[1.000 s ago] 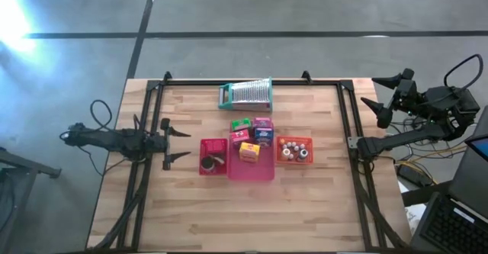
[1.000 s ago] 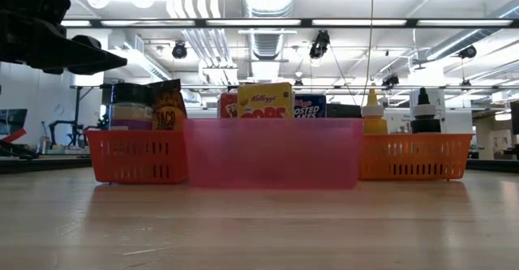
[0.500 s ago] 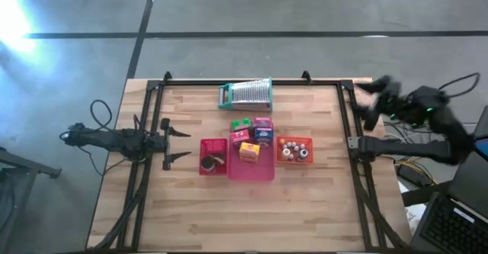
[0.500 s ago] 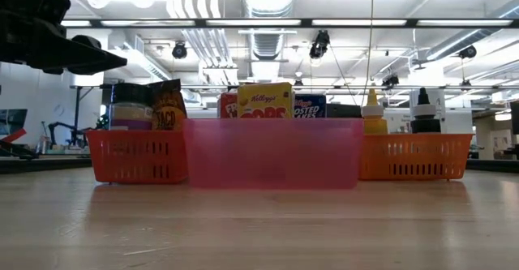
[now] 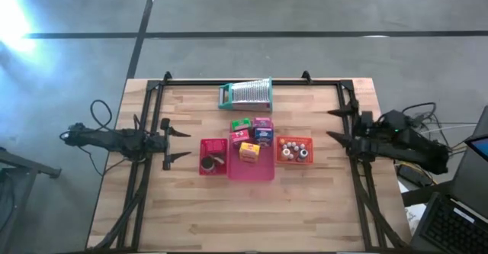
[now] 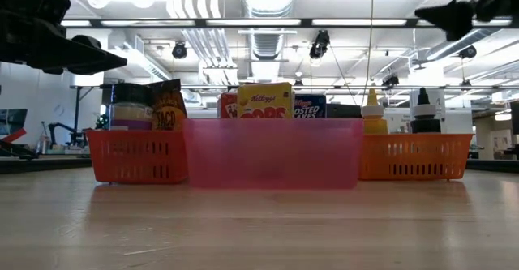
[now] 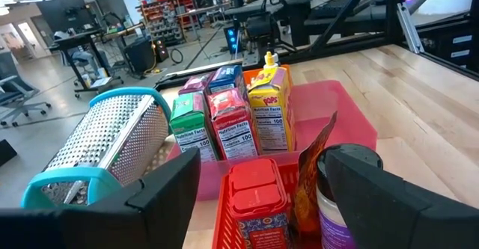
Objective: Pick & Place Kitchen Items
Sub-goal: Return to Home Position
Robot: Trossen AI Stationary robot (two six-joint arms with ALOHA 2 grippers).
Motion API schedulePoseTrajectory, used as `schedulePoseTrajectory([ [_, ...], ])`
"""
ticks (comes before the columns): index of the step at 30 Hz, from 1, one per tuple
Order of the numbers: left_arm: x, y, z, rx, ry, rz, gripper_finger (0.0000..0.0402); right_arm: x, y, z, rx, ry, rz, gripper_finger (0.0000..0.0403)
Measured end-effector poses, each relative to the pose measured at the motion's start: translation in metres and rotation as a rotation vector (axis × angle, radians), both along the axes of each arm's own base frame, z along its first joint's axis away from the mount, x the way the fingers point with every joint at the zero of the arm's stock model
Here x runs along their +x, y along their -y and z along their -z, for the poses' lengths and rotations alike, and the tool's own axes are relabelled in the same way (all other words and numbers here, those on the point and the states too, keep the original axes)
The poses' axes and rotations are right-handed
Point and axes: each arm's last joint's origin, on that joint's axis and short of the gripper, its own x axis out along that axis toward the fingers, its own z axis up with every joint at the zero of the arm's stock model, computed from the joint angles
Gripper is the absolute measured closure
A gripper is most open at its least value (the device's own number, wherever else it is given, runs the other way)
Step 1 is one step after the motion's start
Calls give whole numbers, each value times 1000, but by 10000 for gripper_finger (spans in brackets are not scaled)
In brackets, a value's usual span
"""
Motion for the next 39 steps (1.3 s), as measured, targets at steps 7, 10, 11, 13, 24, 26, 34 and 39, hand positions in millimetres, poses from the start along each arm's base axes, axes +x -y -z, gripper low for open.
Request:
schedulePoseTrajectory([
  [7,0,0,0,0,0,0,108,11,1,12,-25,-74,-47,39],
  [10,1,0,0,0,-2,1,110,15,1,19,-77,-86,-60,39],
  [11,1,0,0,0,-3,1,110,15,1,20,-78,-73,-59,39],
  [13,1,0,0,1,-3,1,109,17,2,25,-59,-51,-59,39],
  [24,1,0,0,0,0,3,109,34,3,75,38,-31,-148,39],
  [26,1,0,0,0,0,3,108,35,2,78,28,-16,-186,39],
  [34,1,0,0,0,-1,3,110,35,2,80,-20,-26,-193,39],
  [39,1,0,0,0,-1,3,109,35,2,80,-17,-26,-193,39],
])
